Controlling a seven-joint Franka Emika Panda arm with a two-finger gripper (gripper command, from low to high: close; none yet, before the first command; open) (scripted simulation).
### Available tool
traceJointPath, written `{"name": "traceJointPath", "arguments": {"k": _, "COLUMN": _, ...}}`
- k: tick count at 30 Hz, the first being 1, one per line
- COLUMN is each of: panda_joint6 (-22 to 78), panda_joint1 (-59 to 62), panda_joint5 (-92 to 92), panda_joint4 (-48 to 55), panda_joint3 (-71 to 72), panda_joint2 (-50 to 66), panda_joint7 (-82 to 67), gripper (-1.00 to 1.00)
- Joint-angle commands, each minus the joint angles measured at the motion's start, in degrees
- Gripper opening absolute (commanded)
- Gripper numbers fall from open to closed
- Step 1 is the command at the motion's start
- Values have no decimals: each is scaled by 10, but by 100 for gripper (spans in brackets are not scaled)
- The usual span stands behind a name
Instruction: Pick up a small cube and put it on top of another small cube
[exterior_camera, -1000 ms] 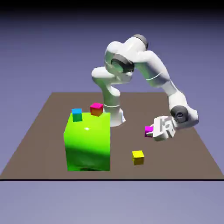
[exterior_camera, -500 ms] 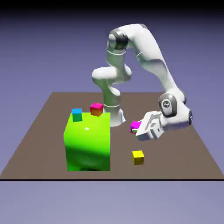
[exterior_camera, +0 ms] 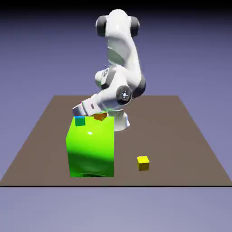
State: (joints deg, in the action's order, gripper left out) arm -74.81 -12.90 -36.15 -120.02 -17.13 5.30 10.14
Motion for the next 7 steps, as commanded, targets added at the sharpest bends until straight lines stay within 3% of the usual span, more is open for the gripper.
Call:
{"name": "traceJointPath", "arguments": {"k": 1, "panda_joint6": -17, "panda_joint1": -1, "panda_joint5": -6, "panda_joint4": -21, "panda_joint3": -4, "panda_joint2": -4, "panda_joint7": 5, "gripper": -100}}
{"name": "traceJointPath", "arguments": {"k": 4, "panda_joint6": -59, "panda_joint1": 10, "panda_joint5": -17, "panda_joint4": -72, "panda_joint3": -14, "panda_joint2": -15, "panda_joint7": 18, "gripper": -100}}
{"name": "traceJointPath", "arguments": {"k": 5, "panda_joint6": -59, "panda_joint1": 10, "panda_joint5": -17, "panda_joint4": -72, "panda_joint3": -14, "panda_joint2": -15, "panda_joint7": 18, "gripper": 100}}
{"name": "traceJointPath", "arguments": {"k": 7, "panda_joint6": -42, "panda_joint1": 6, "panda_joint5": -12, "panda_joint4": -51, "panda_joint3": -10, "panda_joint2": -11, "panda_joint7": 13, "gripper": 100}}
